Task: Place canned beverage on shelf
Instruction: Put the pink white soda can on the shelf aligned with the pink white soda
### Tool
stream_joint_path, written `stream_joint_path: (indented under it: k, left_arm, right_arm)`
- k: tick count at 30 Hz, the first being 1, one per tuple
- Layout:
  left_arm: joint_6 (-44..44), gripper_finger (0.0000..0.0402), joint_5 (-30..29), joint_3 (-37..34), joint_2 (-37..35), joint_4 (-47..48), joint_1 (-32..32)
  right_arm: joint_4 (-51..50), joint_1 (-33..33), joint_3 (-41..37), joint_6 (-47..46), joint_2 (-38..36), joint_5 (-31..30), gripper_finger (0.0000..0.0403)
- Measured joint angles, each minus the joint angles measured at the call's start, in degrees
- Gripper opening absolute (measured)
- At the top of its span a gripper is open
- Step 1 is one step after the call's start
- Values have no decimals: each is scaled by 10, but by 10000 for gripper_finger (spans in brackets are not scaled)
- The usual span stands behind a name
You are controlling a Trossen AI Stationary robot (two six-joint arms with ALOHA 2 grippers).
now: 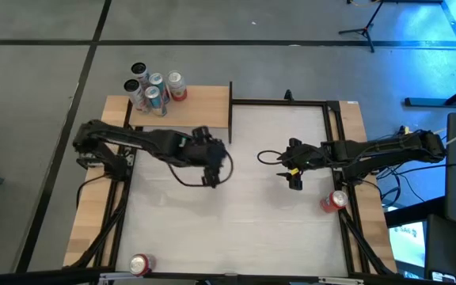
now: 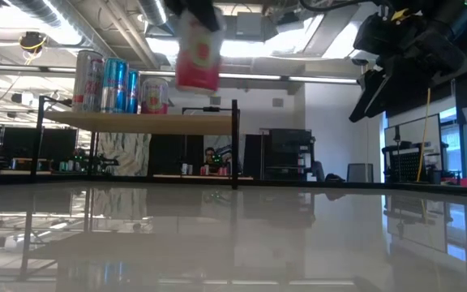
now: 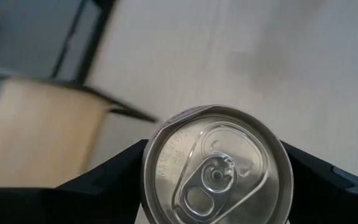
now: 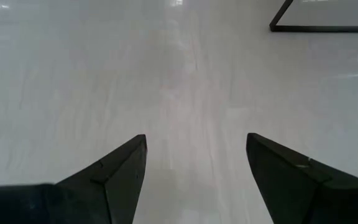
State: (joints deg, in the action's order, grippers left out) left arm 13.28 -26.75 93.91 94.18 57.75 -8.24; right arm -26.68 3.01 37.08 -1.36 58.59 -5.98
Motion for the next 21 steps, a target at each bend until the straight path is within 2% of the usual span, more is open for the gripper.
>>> stream_joint_path:
  k: [4,9,16,21]
  left_arm:
    - [1,281,-38,0,-42,43,12]
    - [10,280,-56,0,-82,98,51]
    - [-20,280,-29,0,-127,128,139]
    - [-74,280,22,0,-143,124,214]
  right_arm:
    - [2,0,0,-1,0,0,271]
    - [2,0,0,-1,0,0,271]
    - [20,0,-11,0,0,0,271]
    - [30,0,-14,2,0,0,271]
